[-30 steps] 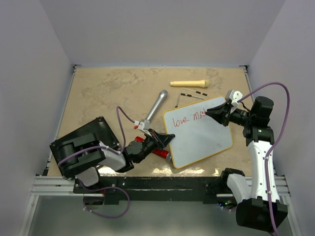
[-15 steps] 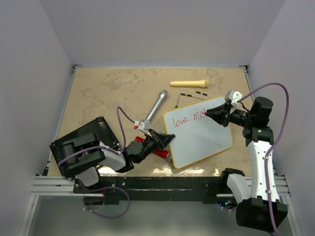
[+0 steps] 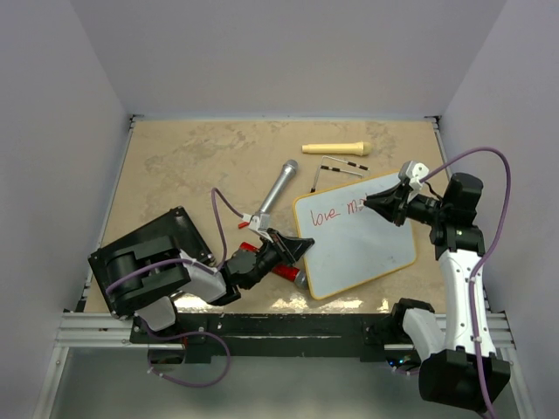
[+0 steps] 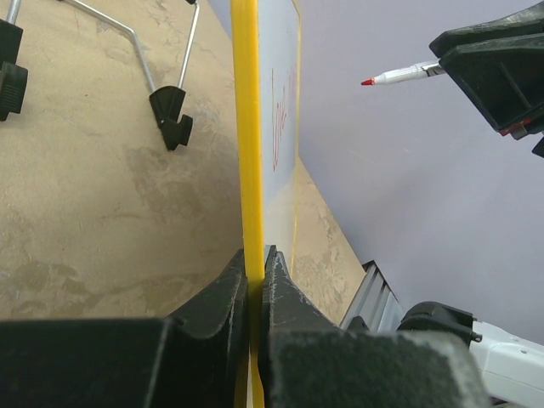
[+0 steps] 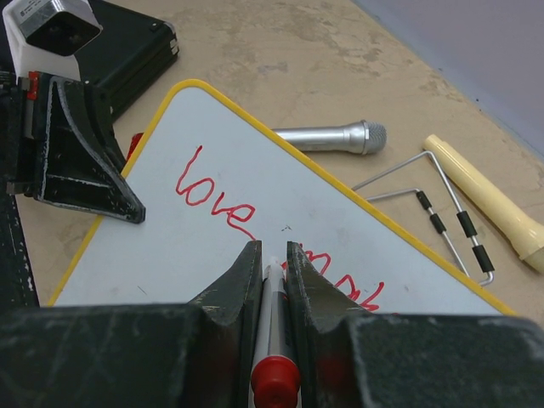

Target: Write a sentence on the whiteboard

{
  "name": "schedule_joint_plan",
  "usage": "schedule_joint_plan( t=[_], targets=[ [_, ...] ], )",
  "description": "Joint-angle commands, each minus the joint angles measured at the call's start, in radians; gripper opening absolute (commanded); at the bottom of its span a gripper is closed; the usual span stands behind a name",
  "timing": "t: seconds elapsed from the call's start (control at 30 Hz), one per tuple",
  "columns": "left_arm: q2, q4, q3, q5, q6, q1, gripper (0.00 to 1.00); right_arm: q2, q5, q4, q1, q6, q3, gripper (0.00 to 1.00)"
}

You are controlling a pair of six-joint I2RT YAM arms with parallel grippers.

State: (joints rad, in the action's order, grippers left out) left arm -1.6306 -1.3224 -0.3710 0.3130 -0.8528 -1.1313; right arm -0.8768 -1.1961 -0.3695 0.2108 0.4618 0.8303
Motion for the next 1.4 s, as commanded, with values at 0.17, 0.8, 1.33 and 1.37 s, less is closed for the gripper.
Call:
schedule_joint_plan(
  t=[0.17,0.8,1.33,1.37],
  targets=[
    [-0.003,0.107,-0.016,-0.009,0.132,-0.013,0.00,-0.027,0.111,-0.006,0.004,0.026,0.047,0.00],
    [-0.002,0.120,-0.011,0.008,0.138,-0.010,0.00,-0.165,0.316,-0.088,0.197,0.156,0.193,0.00],
    [-0.008,0.089,0.003,-0.003,0.130,-0.010,0.00,-0.083,0.227,0.032,0.205,0.046,0.102,0.00],
    [-0.008,0.089,0.003,-0.003,0.132,-0.010,0.00,-0.085,0.221,0.029,0.205,0.046,0.104,0.00]
  ],
)
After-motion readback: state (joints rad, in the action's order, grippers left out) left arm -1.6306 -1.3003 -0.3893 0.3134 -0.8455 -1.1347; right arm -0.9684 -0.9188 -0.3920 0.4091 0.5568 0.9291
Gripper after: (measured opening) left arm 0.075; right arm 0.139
